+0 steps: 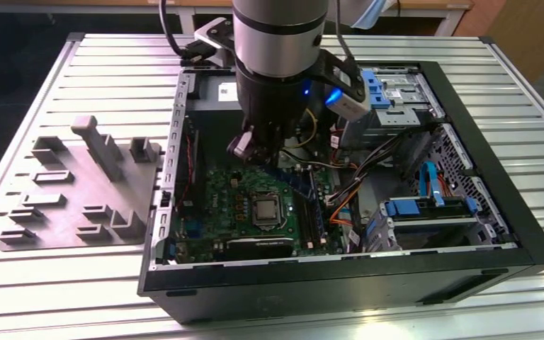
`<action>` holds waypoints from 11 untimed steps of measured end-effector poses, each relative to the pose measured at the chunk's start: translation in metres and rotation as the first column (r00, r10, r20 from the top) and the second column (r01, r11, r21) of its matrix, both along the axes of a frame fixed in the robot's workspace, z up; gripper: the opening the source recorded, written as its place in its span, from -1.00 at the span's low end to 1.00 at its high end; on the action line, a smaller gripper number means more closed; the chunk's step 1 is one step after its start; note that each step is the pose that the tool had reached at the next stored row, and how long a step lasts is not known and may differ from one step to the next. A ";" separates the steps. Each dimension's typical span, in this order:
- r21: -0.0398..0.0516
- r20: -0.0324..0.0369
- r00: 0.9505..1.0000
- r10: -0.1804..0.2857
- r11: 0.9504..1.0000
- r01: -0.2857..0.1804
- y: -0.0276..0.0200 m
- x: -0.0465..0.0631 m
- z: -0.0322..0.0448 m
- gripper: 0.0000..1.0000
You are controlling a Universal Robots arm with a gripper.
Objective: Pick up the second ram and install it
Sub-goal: 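Insert the second ram into the second slot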
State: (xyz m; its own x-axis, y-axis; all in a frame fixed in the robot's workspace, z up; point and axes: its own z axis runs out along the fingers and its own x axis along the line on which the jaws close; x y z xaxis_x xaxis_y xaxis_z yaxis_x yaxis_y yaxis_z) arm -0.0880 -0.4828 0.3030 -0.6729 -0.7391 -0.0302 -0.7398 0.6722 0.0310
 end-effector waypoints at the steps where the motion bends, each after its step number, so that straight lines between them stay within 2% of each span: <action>1: 0.000 0.000 1.000 -0.018 1.000 0.018 0.0000 0.000 -0.0002 -0.76; 4: 0.000 0.000 0.997 -0.072 0.997 0.072 0.0000 0.000 -0.0007 -0.76; 6: 0.000 0.000 0.994 -0.109 0.994 0.109 0.0000 0.000 -0.0011 -0.76; 11: 0.000 0.000 0.980 -0.198 0.980 0.198 0.0000 0.000 -0.0019 -0.76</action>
